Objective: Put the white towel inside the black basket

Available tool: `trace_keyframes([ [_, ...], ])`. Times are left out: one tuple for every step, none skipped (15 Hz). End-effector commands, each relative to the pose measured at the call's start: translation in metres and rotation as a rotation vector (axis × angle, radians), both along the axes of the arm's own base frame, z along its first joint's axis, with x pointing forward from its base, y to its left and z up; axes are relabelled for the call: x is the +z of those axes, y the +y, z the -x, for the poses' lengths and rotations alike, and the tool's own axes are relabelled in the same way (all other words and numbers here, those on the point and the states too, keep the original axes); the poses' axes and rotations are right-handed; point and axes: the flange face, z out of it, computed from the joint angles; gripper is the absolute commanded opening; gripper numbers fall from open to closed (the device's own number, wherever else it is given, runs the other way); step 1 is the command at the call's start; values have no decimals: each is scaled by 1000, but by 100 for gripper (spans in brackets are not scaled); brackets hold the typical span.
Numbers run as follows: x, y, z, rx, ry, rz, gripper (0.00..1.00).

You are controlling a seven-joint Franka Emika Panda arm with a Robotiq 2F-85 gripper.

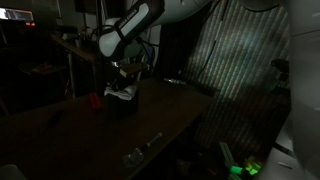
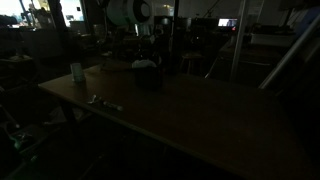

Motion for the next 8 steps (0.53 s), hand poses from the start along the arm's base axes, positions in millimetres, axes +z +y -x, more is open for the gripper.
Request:
trace_keyframes([
  [-33,6,-4,4,94,-69,4],
  [-36,7,-4,4,108,-78,4],
  [-39,6,-3,4,123,-86,4],
  [-39,5,-3,2,133,-89,4],
  [-38,3,-3,-1,140,-89,4],
  [-33,0,-4,-3,138,-84,4],
  [-30,-2,-5,-4,137,-81,4],
  [-21,-5,-6,-5,130,-73,4],
])
